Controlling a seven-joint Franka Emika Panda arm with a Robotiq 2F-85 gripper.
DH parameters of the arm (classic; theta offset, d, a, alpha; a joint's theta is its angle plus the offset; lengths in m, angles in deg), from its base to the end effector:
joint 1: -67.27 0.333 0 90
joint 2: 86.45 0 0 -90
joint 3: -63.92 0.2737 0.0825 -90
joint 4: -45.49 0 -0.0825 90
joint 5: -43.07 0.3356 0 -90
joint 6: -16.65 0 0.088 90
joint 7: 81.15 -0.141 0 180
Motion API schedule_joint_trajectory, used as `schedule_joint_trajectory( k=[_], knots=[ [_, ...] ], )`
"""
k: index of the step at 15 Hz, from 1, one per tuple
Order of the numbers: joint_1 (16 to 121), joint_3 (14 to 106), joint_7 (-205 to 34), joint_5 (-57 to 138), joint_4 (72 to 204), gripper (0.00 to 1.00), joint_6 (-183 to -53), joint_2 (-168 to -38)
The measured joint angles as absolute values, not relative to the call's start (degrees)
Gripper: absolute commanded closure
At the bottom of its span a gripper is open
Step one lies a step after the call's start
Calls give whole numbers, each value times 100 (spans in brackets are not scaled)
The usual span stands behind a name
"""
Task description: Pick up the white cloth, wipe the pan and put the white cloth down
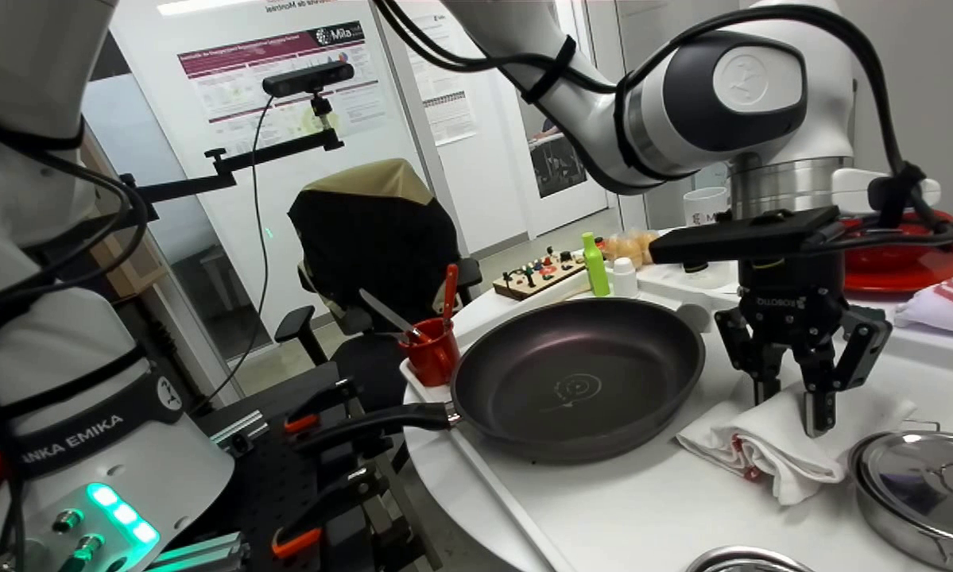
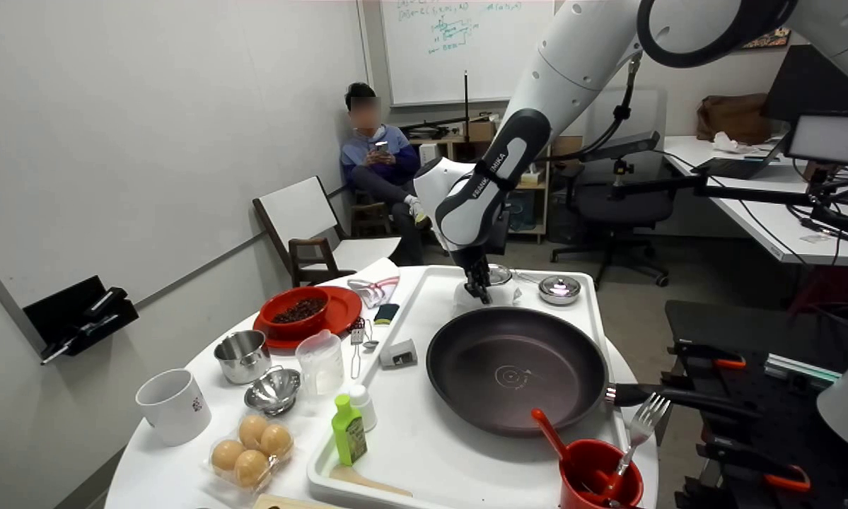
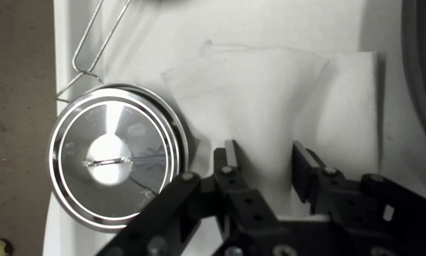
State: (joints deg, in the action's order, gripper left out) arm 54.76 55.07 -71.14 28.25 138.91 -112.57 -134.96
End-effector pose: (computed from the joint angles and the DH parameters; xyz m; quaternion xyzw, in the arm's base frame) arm 0.5459 -0.2258 0.0901 0.9826 0.0137 -0.1447 0.1153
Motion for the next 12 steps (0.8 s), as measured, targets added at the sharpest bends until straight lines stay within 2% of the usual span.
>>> schedule_joint_trajectory(
  k=[2, 4, 12],
  knots=[
    [5474, 5507, -7114, 2825, 13880, 95, -11257, -13496],
    [5473, 5507, -7114, 2826, 13873, 92, -11257, -13496],
    [5413, 5640, -6968, 3039, 13870, 92, -11257, -13310]
  ],
)
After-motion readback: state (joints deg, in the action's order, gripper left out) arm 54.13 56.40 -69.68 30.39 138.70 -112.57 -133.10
